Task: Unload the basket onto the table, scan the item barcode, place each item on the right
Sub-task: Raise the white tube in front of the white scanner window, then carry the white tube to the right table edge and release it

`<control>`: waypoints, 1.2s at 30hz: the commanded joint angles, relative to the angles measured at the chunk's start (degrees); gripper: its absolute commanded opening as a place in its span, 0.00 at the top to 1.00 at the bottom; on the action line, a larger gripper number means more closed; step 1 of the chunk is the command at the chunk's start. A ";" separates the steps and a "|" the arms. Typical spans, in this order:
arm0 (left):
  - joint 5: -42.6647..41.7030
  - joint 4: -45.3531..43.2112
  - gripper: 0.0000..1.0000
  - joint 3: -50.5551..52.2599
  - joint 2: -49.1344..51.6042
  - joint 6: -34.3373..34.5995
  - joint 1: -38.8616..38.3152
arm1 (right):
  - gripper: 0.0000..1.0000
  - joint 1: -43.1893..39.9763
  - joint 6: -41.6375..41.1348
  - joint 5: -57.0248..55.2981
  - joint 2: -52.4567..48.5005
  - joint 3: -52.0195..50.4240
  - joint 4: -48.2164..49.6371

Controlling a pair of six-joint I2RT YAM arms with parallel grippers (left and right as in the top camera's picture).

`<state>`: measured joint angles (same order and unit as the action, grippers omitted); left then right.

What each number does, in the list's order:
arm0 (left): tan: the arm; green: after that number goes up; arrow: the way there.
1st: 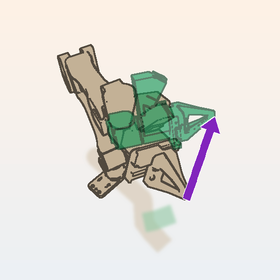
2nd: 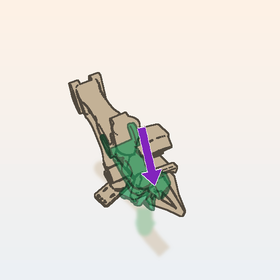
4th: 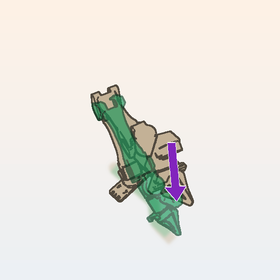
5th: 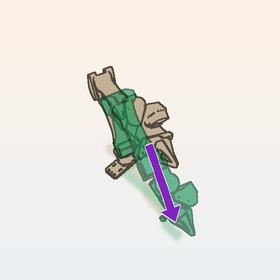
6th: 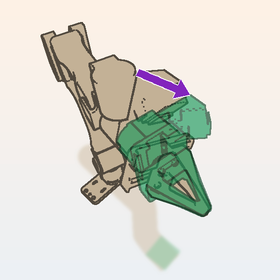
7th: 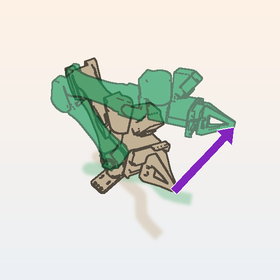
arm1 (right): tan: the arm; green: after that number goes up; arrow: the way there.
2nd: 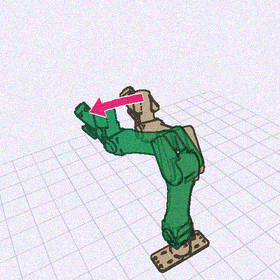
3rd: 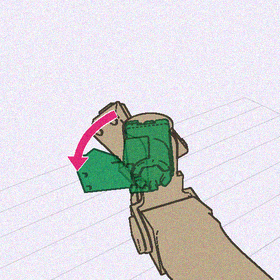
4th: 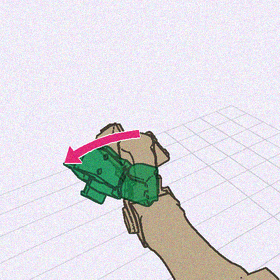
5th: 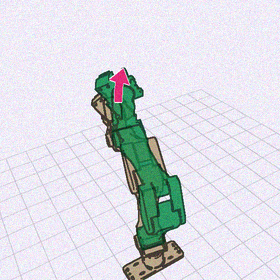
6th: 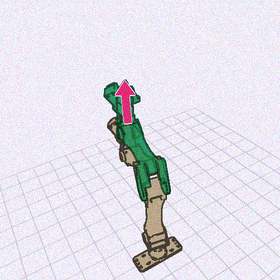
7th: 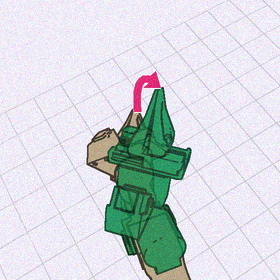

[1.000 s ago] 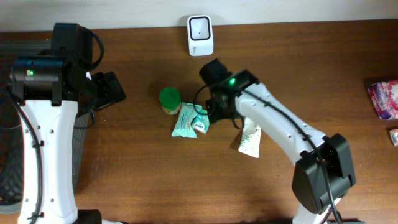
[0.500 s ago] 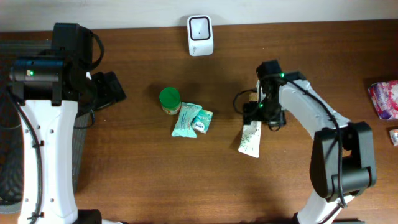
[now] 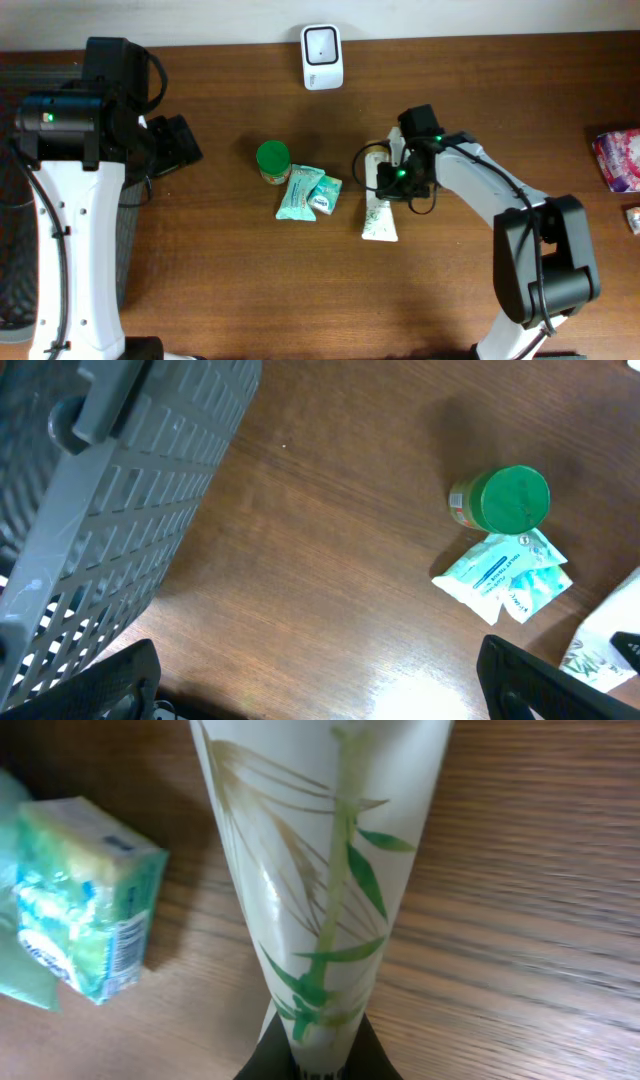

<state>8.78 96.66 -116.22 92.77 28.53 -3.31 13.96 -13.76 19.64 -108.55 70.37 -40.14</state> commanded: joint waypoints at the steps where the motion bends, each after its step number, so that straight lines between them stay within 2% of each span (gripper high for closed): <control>1: 0.00 0.07 0.01 -0.61 -0.92 0.72 0.22 | 0.96 1.75 -1.64 1.51 -0.57 7.37 1.05; 5: 0.00 0.04 0.01 -0.61 -0.92 0.72 0.22 | 0.96 1.79 -4.31 1.36 -0.57 14.43 9.68; 9: 0.00 0.04 0.01 -0.61 -0.92 0.72 0.22 | 0.96 1.84 -5.18 -1.05 -0.59 14.71 27.56; 13: 0.00 0.07 0.01 -0.61 -0.92 0.72 0.22 | 0.96 1.84 -6.73 -6.82 -2.58 14.71 40.96; 14: 0.02 0.07 0.01 -0.61 -0.92 0.72 0.22 | 0.96 1.86 -9.86 -6.80 -3.87 14.71 44.46; 15: 0.00 0.07 0.01 -0.61 -0.92 0.70 0.22 | 0.96 1.84 -17.40 -6.80 -6.34 14.73 49.66; 17: 0.02 0.07 0.01 -0.61 -0.92 0.72 0.22 | 0.96 2.08 -27.50 -6.16 -9.70 14.80 57.24; 19: 0.00 0.07 0.01 -0.61 -0.92 0.72 0.22 | 0.96 3.10 -31.36 -6.73 -11.87 15.80 62.36; 25: 0.00 0.07 0.01 -0.61 -0.92 0.72 0.22 | 0.96 8.96 -32.94 -16.92 -19.61 30.71 58.45; 27: 0.02 0.04 0.01 -0.61 -0.92 0.72 0.22 | 0.96 9.14 -36.17 -17.16 -22.58 34.32 57.46; 31: 0.00 0.07 0.01 -0.61 -0.92 0.72 0.22 | 0.96 8.72 -36.02 -18.01 -23.96 34.86 52.68; 36: 0.02 0.04 0.01 -0.61 -0.92 0.72 0.22 | 0.96 6.73 -29.31 -17.99 -23.02 35.01 49.11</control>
<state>8.78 96.66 -116.22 92.77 28.53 -3.31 22.22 -46.06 2.57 -133.69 103.39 9.69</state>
